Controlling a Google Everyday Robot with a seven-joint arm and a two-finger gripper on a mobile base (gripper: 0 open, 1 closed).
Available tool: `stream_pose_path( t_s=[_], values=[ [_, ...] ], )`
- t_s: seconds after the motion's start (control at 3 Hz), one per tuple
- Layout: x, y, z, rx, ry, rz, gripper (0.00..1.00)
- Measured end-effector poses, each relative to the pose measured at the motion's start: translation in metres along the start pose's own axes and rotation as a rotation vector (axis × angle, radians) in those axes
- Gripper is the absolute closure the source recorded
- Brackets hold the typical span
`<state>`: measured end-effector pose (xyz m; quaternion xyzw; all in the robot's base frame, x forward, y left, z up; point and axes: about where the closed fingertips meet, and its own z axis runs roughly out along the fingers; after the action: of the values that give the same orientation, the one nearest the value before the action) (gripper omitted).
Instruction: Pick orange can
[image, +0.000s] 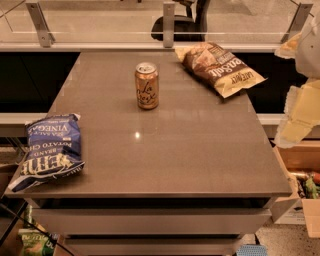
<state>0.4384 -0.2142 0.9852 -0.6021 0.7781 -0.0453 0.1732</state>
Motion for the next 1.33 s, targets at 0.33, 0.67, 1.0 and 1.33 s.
stream_pose_path(
  t_s=[0.33, 0.67, 1.0, 1.33],
  values=[
    [0.0000, 0.0000, 0.0000, 0.000, 0.000, 0.000, 0.00],
    [-0.0014, 0.0008, -0.0032, 0.012, -0.021, 0.021, 0.00],
    [-0.0010, 0.0040, -0.0074, 0.025, -0.082, 0.113, 0.00],
    [-0.0043, 0.0099, -0.0063, 0.039, -0.172, 0.224, 0.00]
  ],
)
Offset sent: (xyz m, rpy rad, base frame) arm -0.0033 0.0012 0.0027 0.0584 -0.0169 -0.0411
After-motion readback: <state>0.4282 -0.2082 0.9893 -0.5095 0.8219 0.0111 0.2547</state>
